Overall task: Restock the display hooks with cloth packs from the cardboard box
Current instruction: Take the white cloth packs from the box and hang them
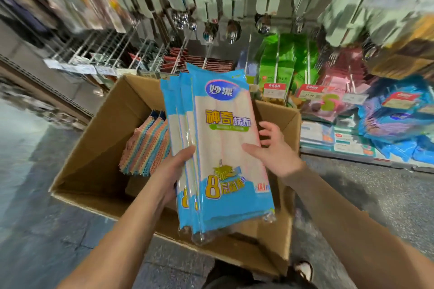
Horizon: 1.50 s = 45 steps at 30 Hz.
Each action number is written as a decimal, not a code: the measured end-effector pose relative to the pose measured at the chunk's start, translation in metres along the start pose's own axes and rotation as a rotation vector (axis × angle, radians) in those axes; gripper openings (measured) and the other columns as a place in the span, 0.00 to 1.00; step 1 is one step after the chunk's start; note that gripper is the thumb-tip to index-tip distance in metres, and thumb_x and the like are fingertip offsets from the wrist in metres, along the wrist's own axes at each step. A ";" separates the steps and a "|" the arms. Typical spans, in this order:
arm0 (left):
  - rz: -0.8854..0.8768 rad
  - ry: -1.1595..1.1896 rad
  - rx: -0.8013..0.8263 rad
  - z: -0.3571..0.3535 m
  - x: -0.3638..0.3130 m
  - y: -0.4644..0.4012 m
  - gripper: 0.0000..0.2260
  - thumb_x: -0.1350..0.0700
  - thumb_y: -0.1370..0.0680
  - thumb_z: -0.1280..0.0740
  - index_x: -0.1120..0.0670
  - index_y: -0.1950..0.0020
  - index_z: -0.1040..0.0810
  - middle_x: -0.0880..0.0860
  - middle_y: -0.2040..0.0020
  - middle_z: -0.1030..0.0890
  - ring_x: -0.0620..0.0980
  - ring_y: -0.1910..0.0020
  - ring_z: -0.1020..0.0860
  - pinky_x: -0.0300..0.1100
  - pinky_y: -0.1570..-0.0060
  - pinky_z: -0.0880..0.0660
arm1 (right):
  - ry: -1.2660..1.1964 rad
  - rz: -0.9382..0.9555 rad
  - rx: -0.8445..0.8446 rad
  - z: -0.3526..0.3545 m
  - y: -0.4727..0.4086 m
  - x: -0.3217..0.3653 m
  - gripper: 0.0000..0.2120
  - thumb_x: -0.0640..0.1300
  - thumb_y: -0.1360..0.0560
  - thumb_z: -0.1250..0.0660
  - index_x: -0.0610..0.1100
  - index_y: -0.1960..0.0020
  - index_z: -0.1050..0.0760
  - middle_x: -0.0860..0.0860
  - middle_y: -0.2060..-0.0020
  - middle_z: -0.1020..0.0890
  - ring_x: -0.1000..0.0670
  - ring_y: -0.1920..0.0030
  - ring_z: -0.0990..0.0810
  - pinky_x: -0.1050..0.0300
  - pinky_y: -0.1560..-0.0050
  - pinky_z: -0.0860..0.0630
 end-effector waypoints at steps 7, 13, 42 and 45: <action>-0.081 -0.091 0.041 -0.120 0.022 0.031 0.21 0.52 0.25 0.29 0.57 0.33 0.22 0.61 0.44 0.16 0.61 0.49 0.15 0.54 0.50 0.18 | -0.654 -0.202 0.328 0.101 0.043 -0.029 0.25 0.42 0.33 0.29 0.47 0.36 0.26 0.46 0.49 0.14 0.45 0.52 0.14 0.47 0.52 0.17; -0.060 -0.203 0.142 -0.283 0.090 0.039 0.25 0.50 0.28 0.27 0.58 0.33 0.23 0.60 0.49 0.14 0.58 0.56 0.14 0.49 0.62 0.17 | -0.707 -0.168 0.261 0.264 0.097 -0.102 0.35 0.48 0.42 0.20 0.43 0.36 0.23 0.40 0.44 0.16 0.40 0.48 0.16 0.43 0.50 0.18; -0.085 -0.450 0.658 -0.954 0.274 0.001 0.33 0.45 0.31 0.22 0.50 0.29 0.29 0.53 0.40 0.16 0.54 0.43 0.17 0.53 0.43 0.21 | -0.771 -0.039 -0.505 0.862 0.261 -0.266 0.08 0.42 0.22 0.35 0.45 0.45 0.21 0.44 0.58 0.14 0.45 0.60 0.15 0.53 0.61 0.19; -0.087 -0.444 0.695 -1.016 0.282 -0.008 0.39 0.45 0.34 0.21 0.51 0.27 0.31 0.54 0.38 0.17 0.55 0.40 0.18 0.55 0.39 0.22 | -0.755 -0.039 -0.534 0.918 0.257 -0.271 0.08 0.40 0.23 0.34 0.46 0.44 0.21 0.44 0.58 0.14 0.44 0.60 0.15 0.52 0.61 0.19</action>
Point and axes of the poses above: each hand's wrist, its own y-axis away from the middle knuckle, its own z-axis out of the back of the hand, x = y × z, the point moved 3 cm from there along -y, towards the middle knuckle
